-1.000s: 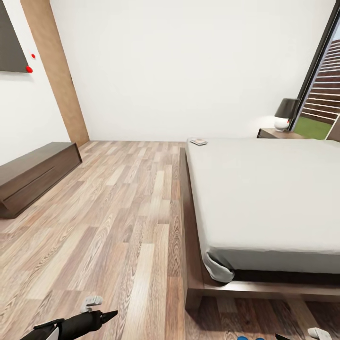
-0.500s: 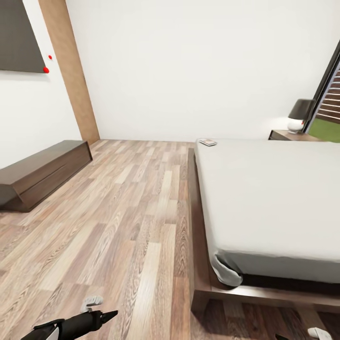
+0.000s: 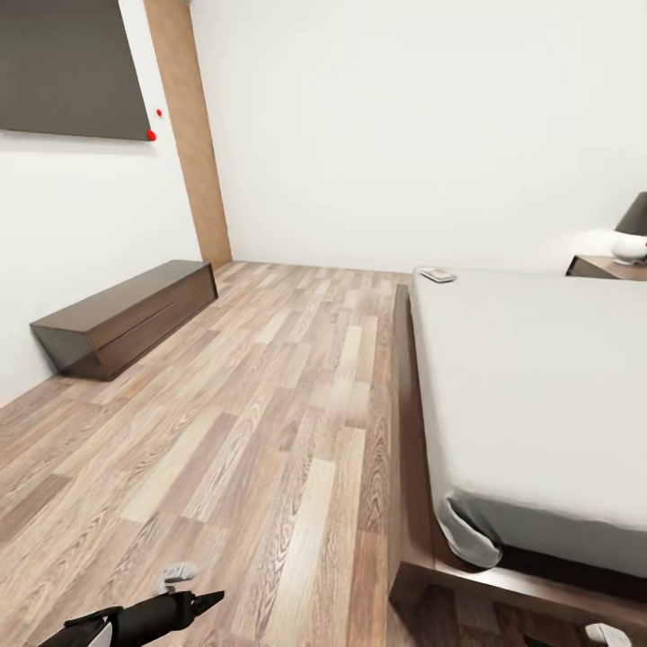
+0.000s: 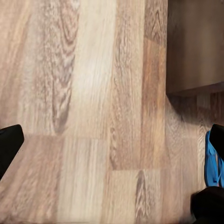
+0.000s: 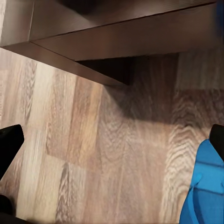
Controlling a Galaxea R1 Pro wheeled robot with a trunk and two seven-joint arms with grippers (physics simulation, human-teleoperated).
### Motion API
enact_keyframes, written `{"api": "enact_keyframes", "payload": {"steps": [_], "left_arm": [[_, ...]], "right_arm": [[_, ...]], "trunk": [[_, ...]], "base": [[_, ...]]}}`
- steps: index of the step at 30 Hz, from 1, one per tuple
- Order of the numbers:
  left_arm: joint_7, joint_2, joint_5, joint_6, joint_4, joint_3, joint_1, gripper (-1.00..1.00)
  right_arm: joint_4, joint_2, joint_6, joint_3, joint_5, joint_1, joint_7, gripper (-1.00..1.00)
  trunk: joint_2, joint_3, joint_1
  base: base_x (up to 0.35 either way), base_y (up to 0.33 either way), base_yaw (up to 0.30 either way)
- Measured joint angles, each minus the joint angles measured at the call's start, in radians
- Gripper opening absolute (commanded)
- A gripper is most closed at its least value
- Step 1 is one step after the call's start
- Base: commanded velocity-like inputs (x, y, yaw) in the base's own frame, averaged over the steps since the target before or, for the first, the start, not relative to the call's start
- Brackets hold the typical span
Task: In the bedroom, move the book from the bed onto either nightstand, and place the two sandals side by side next to the bed.
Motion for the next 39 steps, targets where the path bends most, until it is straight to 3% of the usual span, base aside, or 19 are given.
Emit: {"api": "enact_keyframes", "payload": {"steps": [34,39], "left_arm": [[0.000,0.000,0.002,0.000,0.000,0.000,0.000,1.00],[0.000,0.000,0.002,0.000,0.000,0.000,0.000,1.00]], "right_arm": [[0.000,0.000,0.003,0.005,0.004,0.000,0.001,1.00],[0.001,0.000,0.012,0.002,0.004,0.026,-0.001,1.00]], "trunk": [[0.000,0.000,0.000],[0.000,0.000,0.000]], "base": [[0.000,0.000,0.278],[0.000,0.000,0.264]]}}
